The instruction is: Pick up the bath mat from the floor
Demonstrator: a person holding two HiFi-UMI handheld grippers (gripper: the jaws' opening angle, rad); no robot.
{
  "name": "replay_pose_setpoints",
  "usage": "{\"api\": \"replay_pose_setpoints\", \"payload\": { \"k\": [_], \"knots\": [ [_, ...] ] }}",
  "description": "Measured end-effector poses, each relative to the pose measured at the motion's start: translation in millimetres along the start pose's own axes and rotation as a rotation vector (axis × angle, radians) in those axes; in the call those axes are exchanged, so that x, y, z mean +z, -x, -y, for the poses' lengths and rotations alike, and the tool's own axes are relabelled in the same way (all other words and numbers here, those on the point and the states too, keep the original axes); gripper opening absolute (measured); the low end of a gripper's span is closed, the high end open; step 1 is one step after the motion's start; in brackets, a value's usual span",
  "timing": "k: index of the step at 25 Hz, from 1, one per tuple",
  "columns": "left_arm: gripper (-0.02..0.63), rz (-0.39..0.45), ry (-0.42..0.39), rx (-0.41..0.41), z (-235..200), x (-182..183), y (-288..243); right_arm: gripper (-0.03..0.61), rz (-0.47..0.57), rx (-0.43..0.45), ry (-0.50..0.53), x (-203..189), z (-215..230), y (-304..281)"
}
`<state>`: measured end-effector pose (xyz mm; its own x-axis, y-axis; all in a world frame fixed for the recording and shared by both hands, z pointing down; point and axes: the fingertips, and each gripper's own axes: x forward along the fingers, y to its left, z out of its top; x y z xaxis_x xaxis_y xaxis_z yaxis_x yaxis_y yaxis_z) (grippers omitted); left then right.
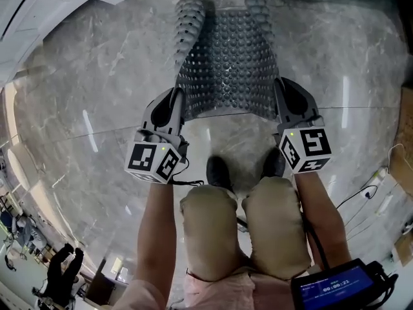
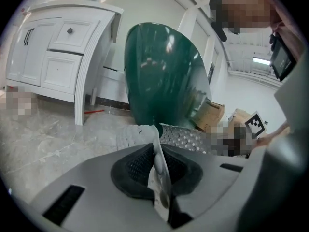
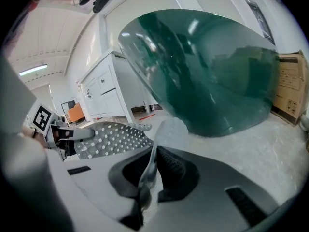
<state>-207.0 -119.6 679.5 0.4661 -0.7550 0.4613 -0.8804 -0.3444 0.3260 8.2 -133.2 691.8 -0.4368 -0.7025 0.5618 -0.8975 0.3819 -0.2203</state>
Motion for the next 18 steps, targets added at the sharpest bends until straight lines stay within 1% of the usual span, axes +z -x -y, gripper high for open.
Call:
{"api": "replay_pose_setpoints", "payload": {
  "k": [4,8,13,18],
  "knots": [
    [0.037,-0.013,-0.007,-0.020,10.7,19.9,7.5,0.029,-0.003,0.042,0.013,26.3,-21.5,3.0],
    [0.037,-0.028,-0.022,-0.039,14.3,22.0,9.1,0.029,-0.009,0.072,0.035,31.5,-31.8,-6.0],
    [0.037,-0.034,-0.013,-0.046,21.4,30.1,12.4,0.029,-0.016,0.121,0.047,42.2,-48.1,-5.8],
    [0.037,-0.028,-0.005,-0.053,38.8,55.5,22.1,0.029,-0.037,0.155,0.055,55.6,-64.0,11.7]
  ]
}}
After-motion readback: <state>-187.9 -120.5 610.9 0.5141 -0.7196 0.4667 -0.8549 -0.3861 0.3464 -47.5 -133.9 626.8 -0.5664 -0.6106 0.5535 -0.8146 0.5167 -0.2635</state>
